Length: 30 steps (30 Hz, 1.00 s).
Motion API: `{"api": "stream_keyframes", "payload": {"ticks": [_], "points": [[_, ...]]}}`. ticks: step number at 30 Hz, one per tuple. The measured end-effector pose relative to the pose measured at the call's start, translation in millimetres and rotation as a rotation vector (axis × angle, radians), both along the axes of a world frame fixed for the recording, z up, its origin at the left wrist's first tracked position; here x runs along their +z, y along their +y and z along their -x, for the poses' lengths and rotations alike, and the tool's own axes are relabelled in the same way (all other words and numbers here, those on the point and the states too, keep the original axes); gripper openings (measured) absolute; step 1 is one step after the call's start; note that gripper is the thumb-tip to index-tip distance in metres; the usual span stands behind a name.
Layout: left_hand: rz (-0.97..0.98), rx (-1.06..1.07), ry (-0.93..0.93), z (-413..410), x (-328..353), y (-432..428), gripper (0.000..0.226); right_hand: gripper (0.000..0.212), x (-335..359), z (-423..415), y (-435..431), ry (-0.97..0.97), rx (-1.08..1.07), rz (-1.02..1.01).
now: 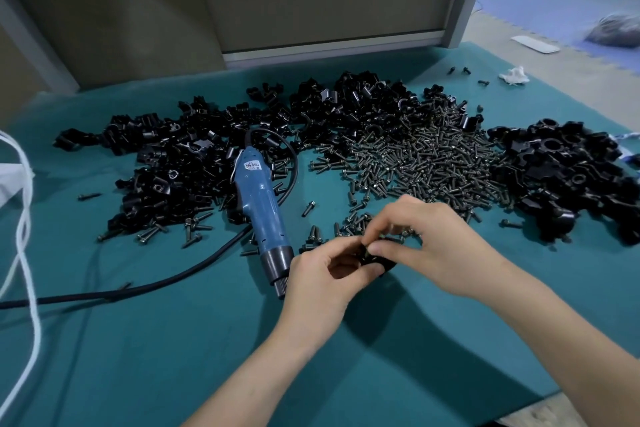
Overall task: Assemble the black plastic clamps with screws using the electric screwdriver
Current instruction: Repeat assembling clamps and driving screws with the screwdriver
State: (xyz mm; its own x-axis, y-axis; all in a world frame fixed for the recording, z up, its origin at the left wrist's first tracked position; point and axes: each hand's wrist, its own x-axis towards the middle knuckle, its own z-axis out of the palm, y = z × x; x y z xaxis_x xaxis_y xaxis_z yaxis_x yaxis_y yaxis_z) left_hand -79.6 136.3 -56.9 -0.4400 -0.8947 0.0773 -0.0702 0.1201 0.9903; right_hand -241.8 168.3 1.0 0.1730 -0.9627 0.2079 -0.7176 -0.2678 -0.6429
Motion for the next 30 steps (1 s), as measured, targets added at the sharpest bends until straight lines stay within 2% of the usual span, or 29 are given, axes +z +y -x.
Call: {"api": "stream_keyframes", "payload": {"ticks": [5,9,11,16,21,23,30], "points": [[-0.05,0.011,0.1,3,-3,0,0.041,0.012,-8,1,0,-0.14,-0.034,-0.047],[-0.051,0.041,0.164,-1,-1,-2,0.06,0.015,-10,-2,4,-0.722,-0.085,-0.216],[0.014,0.052,0.148,-3,0,-2,0.061,0.009,-15,-5,6,-0.894,-0.128,-0.198],[0.22,0.166,-0.003,-6,2,0,0.051,0.009,-28,-19,11,-1.408,-0.188,-0.245],[0.168,0.136,0.129,-6,4,1,0.029,0.011,-39,-43,15,-1.778,-0.281,-0.235],[0.129,0.101,0.173,-7,5,0,0.029,0.009,-41,-48,14,-1.815,-0.321,-0.19],[0.242,0.125,0.037,-7,2,0,0.034,0.003,-42,-55,13,-1.544,-0.389,-0.07]]}}
